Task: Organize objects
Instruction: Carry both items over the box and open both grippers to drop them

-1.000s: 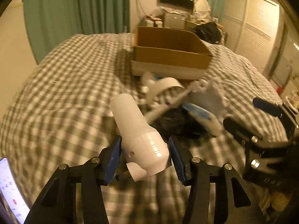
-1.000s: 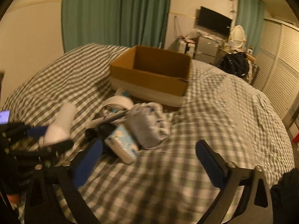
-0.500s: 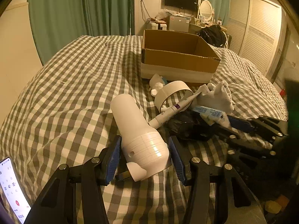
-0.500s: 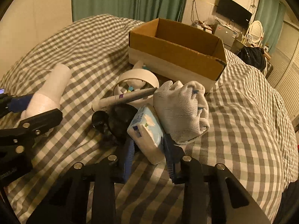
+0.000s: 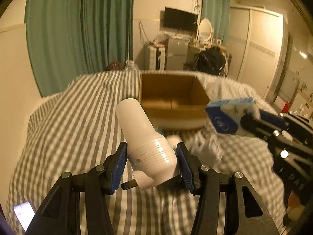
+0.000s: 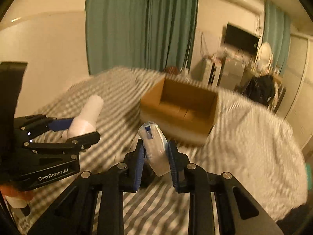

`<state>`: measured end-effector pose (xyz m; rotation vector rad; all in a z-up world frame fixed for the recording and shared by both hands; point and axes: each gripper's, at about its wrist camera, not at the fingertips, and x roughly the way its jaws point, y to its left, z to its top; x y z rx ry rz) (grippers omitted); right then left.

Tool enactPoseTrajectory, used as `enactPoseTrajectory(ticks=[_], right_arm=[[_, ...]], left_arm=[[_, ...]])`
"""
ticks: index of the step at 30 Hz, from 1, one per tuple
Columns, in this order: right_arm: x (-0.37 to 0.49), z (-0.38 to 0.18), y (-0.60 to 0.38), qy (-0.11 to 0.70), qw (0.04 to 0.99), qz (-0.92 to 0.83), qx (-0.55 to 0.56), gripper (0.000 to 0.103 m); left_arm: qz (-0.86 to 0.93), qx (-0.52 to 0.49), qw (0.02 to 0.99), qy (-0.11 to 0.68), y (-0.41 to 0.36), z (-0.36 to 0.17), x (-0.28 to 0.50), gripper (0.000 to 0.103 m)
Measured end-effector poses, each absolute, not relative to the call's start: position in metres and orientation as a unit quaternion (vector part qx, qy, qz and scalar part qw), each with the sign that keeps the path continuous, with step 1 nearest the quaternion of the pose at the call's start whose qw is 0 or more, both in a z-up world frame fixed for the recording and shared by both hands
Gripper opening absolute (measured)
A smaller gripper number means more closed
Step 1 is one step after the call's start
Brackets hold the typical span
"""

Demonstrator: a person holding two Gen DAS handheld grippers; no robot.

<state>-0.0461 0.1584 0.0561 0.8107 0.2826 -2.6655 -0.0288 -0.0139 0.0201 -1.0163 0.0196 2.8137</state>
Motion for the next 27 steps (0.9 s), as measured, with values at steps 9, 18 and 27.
enactPoseTrajectory(ticks=[9,18,27], right_arm=[[-0.095,0.143,0.167,0.107,0.153,-0.96,0.21,0.023],[-0.205,0.137,0.17,0.079,0.155,-0.955,0.24,0.023],[-0.305,0.056,0.178,0.048,0.153,-0.935,0.315,0.023]], left_arm=[[0.944,-0.316,0.097,0.019,0.009,0.073,-0.119,0.053],[0.923,-0.357,0.143,0.03,0.029,0.045,-0.23,0.053],[0.898,-0.413,0.147,0.035,0.041,-0.037,-0.309,0.053]])
